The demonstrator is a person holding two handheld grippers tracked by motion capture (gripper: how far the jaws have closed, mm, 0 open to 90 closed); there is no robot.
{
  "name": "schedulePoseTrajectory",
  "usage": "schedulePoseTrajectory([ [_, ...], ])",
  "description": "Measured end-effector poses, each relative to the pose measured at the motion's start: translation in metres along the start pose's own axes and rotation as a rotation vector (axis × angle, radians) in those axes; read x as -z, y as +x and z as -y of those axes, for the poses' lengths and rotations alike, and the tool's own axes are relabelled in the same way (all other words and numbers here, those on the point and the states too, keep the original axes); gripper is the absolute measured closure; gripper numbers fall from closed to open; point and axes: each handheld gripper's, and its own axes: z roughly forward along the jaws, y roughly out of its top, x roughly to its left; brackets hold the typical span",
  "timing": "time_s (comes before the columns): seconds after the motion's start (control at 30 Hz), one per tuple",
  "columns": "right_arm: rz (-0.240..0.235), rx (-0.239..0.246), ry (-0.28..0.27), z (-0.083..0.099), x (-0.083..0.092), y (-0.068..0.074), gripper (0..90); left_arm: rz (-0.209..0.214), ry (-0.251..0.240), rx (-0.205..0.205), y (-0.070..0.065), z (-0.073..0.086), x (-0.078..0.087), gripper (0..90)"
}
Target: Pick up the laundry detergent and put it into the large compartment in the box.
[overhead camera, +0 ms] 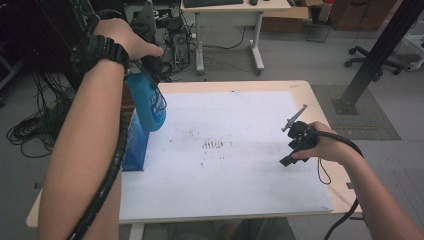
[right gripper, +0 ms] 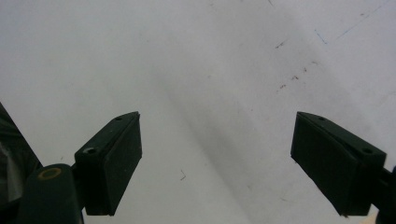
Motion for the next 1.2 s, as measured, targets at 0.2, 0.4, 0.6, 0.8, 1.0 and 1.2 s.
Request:
schedulePoseTrajectory([
  [0.2,-0.001,0.001,0.003,0.000,-0.001,0.000,16.7,0.011,-0.010,0.008,0.007,0.001,0.000,37.4],
  [0.4,-0.001,-0.003,0.001,-0.001,-0.001,0.000,16.7,0.005,-0.012,0.014,0.011,0.001,0.001,37.3],
  [0.6,-0.002,-0.006,0.001,0.000,-0.001,0.000,16.7,0.012,-0.013,0.023,0.017,0.001,-0.002,37.3],
  [0.8,-0.003,-0.009,0.003,0.001,-0.002,0.000,16.7,0.013,-0.011,0.039,0.024,0.002,-0.005,37.3],
  [1.0,-0.001,-0.014,0.002,0.001,-0.001,-0.001,16.7,0.015,-0.016,0.067,0.033,0.004,-0.003,37.3],
  [1.2,-0.001,-0.015,0.006,0.000,-0.001,0.000,16.7,0.019,-0.025,0.096,0.043,0.007,0.000,37.4],
])
